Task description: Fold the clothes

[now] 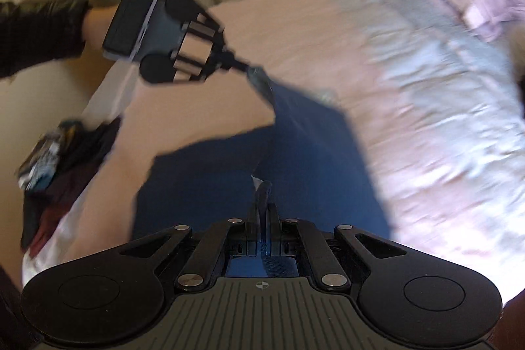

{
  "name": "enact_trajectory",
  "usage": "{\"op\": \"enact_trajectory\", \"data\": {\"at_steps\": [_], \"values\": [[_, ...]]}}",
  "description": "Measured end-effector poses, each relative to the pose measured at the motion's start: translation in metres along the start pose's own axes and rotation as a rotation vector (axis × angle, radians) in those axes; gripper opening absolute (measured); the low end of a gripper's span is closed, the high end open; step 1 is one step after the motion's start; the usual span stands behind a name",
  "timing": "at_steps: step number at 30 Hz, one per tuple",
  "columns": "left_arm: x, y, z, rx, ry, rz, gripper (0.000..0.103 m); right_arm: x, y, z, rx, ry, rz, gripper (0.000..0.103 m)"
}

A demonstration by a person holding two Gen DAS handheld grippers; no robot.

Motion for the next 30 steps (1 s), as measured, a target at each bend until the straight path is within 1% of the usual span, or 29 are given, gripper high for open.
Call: {"op": "enact_trajectory", "data": {"at_steps": [4, 8, 11, 14, 18, 23, 26, 30], "values": [[0.051, -0.056, -0.031, 0.022, 0.04, -0.005, 0.0, 0.032, 0.09, 0.041, -0.03, 0.081, -0.032, 0.001], [0.084, -0.108, -0.042, 0.04, 0.07, 0.015, 0.0, 0.052, 0.138, 0.08, -0.062, 0.157, -0.049, 0.001], [0.106, -0.142, -0.045, 0.051, 0.085, 0.03, 0.0, 0.058, 0.163, 0.105, -0.087, 0.2, -0.076, 0.001], [0.125, -0.169, -0.043, 0.057, 0.102, 0.048, 0.0, 0.071, 0.181, 0.128, -0.1, 0.235, -0.092, 0.001], [0.14, -0.188, -0.039, 0.066, 0.113, 0.059, 0.0, 0.086, 0.201, 0.15, -0.107, 0.27, -0.094, 0.001], [0.152, -0.198, -0.034, 0.064, 0.121, 0.06, 0.0, 0.08, 0.213, 0.151, -0.13, 0.278, -0.076, 0.001], [0.159, -0.204, -0.031, 0.064, 0.127, 0.063, 0.0, 0.077, 0.219, 0.151, -0.128, 0.284, -0.088, 0.001], [0.166, -0.214, -0.024, 0.065, 0.136, 0.069, 0.0, 0.082, 0.219, 0.16, -0.112, 0.299, -0.094, 0.001]]}}
Point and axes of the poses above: each gripper's, at about its wrist camera, not at the fingertips, and z roughly the way its jaws point, y to its left, x to its underside, the point moved 4 cm from there along z, roughly the way its jaws point, and after that the axes turned 1 degree about y, right-handed, at the moved point
